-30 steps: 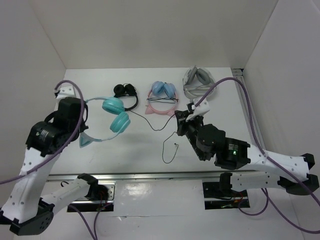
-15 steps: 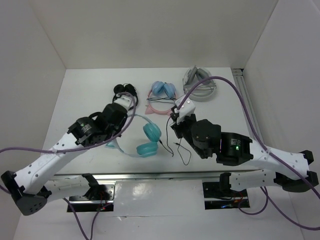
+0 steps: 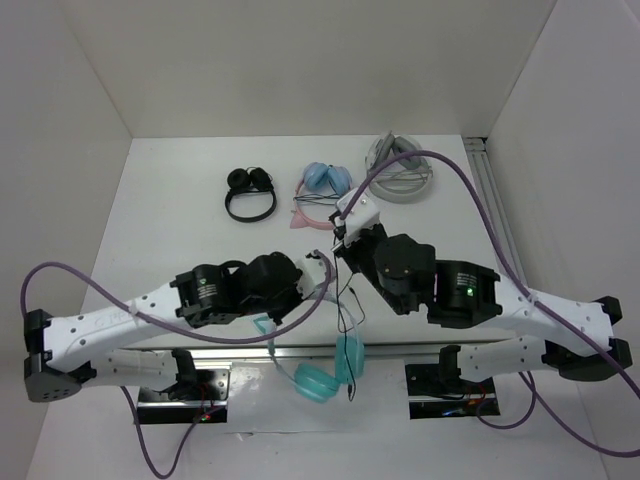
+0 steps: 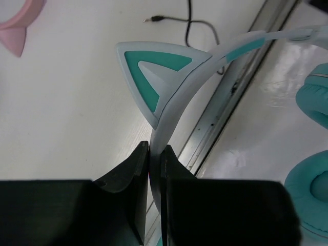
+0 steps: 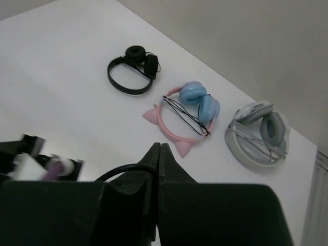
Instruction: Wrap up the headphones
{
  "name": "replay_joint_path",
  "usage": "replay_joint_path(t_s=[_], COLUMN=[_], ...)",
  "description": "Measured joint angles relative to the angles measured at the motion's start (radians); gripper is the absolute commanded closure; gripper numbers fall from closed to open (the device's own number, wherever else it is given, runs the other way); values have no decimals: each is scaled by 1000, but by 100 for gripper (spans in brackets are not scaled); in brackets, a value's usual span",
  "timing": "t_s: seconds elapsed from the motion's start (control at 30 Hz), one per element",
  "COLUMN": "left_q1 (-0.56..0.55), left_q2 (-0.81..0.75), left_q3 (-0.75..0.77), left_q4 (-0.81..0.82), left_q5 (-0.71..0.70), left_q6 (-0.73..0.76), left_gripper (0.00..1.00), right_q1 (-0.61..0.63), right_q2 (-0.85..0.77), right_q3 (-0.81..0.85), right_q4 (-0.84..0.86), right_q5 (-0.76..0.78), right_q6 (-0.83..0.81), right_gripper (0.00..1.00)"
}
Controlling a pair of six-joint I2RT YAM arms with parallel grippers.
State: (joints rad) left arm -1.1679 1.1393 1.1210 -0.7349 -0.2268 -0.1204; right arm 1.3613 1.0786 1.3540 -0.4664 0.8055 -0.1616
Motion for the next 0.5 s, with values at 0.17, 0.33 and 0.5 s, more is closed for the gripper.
replay_joint_path(t_s=[0.17, 0.33, 0.5], left_q1=[1, 1, 1], left_q2=[-112, -135, -172], left_q3=[2, 5, 5], left_q4=[32, 35, 31], left_q5=[143, 268, 304], left_q6=[31, 43, 42], left_gripper=[100, 100, 100], right_q1=[0, -21, -100], right_q2=[28, 40, 40], right_q3=[-30, -73, -104], right_q4=[6, 31, 65], right_q5=[69, 107, 120], right_q6=[-12, -19, -20], right_gripper=[100, 100, 100])
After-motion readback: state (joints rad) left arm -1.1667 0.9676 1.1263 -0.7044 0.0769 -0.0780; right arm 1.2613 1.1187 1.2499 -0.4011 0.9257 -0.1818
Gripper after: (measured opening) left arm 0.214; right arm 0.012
